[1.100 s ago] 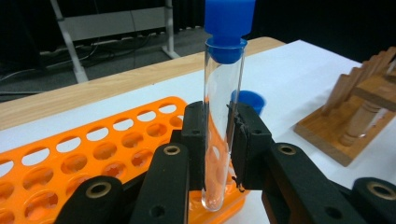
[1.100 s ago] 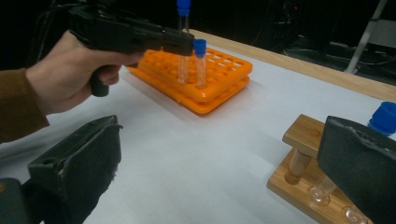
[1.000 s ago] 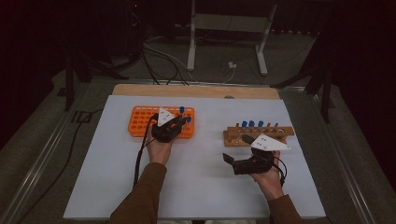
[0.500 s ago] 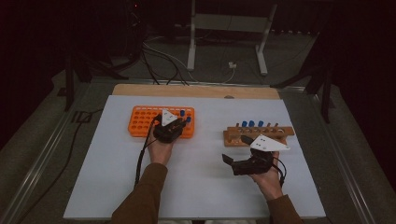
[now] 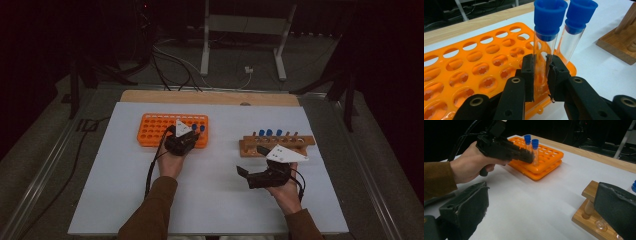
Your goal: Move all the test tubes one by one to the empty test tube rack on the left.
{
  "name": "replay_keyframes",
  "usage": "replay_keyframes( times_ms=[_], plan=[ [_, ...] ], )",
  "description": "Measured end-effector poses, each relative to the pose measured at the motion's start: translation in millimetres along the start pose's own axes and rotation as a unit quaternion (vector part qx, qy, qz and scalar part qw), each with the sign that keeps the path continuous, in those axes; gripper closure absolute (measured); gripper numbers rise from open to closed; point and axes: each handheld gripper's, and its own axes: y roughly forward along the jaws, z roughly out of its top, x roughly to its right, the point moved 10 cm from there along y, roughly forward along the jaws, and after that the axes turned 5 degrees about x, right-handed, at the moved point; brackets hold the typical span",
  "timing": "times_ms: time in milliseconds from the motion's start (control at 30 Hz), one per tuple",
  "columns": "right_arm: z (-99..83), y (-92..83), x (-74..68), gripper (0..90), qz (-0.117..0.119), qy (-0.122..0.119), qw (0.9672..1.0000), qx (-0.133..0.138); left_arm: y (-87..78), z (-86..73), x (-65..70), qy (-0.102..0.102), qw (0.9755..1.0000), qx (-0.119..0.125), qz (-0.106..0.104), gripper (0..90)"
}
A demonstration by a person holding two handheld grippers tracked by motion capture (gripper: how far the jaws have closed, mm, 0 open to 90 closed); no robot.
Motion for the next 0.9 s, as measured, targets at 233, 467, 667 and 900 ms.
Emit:
replay_keyframes(
  times_ms=[233, 467, 667, 900],
  plan=[
    [0.4, -1.1, 2.4, 0.0, -0.002, 0.002, 1.0, 0.002, -6.5, 6.2, -0.5, 0.005, 0.9998, 0.017, 0.004, 76.6],
    [0.3, -2.3, 5.9, 0.0, -0.007, 0.004, 1.0, 0.003, -4.3, 1.7, 0.4, 0.0, 1.0, 0.003, 0.0, 77.4],
    [0.9, -4.8, 11.4, 0.0, -0.014, 0.008, 0.9998, 0.007, -17.0, 1.4, -6.0, -0.023, 0.9997, 0.011, -0.007, 64.8],
    [0.0, -4.9, 16.3, 0.0, -0.021, 0.011, 0.9997, 0.006, -47.5, 11.2, -15.4, -0.05, 0.9976, 0.045, -0.016, 50.1]
  ],
)
